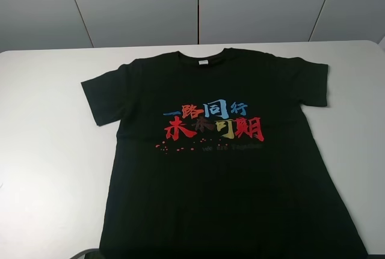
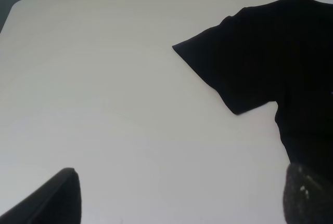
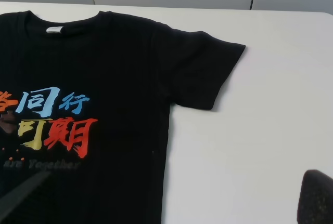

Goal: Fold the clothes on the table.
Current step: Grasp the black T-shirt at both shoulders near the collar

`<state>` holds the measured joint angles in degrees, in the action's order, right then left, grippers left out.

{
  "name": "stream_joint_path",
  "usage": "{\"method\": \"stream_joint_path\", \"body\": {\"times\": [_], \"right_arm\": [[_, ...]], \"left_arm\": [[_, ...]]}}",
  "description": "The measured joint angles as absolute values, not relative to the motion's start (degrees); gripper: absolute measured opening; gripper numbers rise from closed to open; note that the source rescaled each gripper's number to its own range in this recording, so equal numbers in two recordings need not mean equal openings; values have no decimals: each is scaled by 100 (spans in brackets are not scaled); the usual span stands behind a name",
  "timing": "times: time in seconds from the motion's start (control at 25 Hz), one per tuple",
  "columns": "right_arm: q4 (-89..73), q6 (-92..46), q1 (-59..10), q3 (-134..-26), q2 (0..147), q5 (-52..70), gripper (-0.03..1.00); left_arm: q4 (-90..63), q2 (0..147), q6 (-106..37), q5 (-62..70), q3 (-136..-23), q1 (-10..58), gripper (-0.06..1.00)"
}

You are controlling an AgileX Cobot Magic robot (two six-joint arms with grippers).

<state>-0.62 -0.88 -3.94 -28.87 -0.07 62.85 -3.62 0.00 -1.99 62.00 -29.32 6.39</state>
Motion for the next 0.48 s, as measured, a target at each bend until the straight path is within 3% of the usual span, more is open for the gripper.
{"method": "stream_joint_path", "body": {"times": [0.48], "right_arm": [[-62, -88, -394, -2887, -7, 6285, 99]], "left_arm": [[-362, 0, -199, 6200, -2932, 639, 100]]}}
